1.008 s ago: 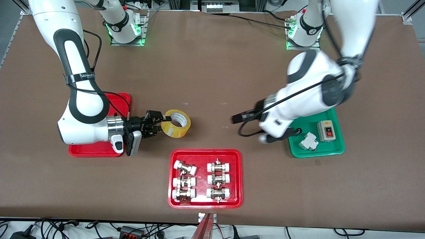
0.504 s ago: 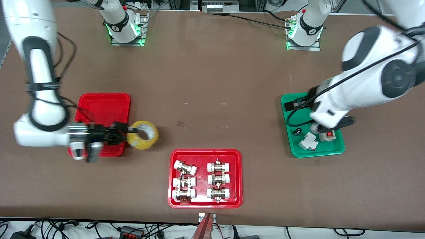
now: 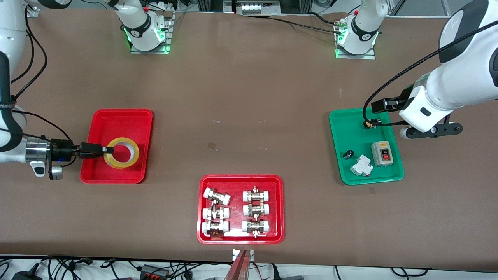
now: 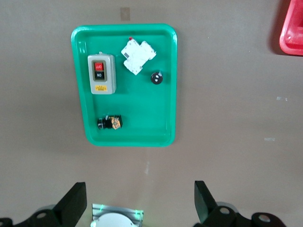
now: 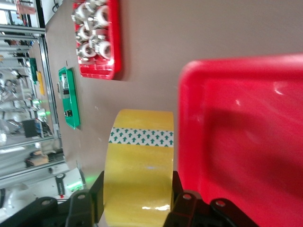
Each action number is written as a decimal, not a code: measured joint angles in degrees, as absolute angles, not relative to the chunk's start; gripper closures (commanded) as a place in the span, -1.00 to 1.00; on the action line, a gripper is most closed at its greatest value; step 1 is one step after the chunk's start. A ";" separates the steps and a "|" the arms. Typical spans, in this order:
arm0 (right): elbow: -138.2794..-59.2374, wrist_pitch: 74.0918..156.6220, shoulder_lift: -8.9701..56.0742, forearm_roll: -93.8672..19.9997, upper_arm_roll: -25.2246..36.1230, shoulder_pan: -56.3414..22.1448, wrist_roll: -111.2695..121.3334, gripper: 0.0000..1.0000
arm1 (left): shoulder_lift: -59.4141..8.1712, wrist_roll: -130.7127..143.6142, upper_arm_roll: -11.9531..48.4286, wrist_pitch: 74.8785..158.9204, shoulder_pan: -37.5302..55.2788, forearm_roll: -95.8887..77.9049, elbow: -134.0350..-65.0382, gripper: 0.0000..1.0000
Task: Left arm passes tape to right arm into tray
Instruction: 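Lower the tape into the red tray and open the right gripper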
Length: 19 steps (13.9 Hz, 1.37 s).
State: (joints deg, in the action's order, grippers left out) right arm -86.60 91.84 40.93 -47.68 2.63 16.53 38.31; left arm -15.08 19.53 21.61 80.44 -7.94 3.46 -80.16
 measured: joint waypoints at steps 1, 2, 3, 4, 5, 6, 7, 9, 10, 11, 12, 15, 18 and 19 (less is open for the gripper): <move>-86.60 91.23 42.25 -47.23 2.64 17.84 38.31 0.51 | -13.18 18.99 21.68 82.95 -8.27 3.46 -83.58 -1.00; -86.60 90.43 43.41 -46.89 2.63 18.97 38.31 0.51 | -10.67 18.74 21.74 85.94 -8.36 3.47 -87.87 -1.00; -86.59 89.59 44.28 -46.73 2.62 19.83 38.31 0.51 | -8.23 18.54 21.77 88.42 -8.38 3.47 -91.74 -1.00; -86.58 89.07 44.92 -46.63 2.61 20.45 38.32 0.51 | -6.28 17.89 21.63 90.08 -8.56 3.48 -94.51 -1.00; -86.56 88.87 45.36 -46.38 2.59 20.93 38.32 0.50 | -5.19 16.97 20.86 91.14 -8.78 3.52 -95.57 -1.00; -86.57 88.85 45.73 -46.01 2.59 21.37 38.32 0.47 | -4.85 16.11 19.22 91.78 -8.98 3.52 -95.36 -1.00; -86.56 88.73 45.96 -45.88 2.59 21.73 38.33 0.42 | -4.97 15.17 17.52 92.06 -9.37 3.53 -94.62 -1.00; -86.56 88.02 46.12 -45.85 2.58 21.98 38.33 -0.65 | -5.46 13.83 15.87 91.04 -10.21 3.55 -93.31 -1.00; -86.56 87.78 46.17 -45.84 2.56 21.99 38.33 -1.00 | -5.60 13.52 15.64 90.94 -10.28 3.55 -93.01 -1.00; -86.57 87.54 46.31 -45.79 2.52 21.99 38.33 -1.00 | -5.58 13.49 15.65 90.94 -10.16 3.55 -92.95 -1.00; -86.57 87.09 46.58 -45.79 2.51 21.99 38.33 -1.00 | -5.47 13.49 15.70 90.83 -9.88 3.55 -93.00 -1.00; -86.56 86.71 47.87 -45.16 2.23 21.87 38.50 -1.00 | -3.76 13.52 16.30 90.14 -9.39 1.83 -93.88 -1.00; -86.27 88.37 48.22 -40.26 1.70 20.84 38.57 -1.00 | -2.08 13.03 16.21 90.03 -9.80 -0.13 -94.48 -1.00; -85.96 89.18 48.21 -38.45 1.49 20.46 38.57 -1.00 | -1.99 12.98 16.20 90.03 -9.87 -0.18 -94.50 -1.00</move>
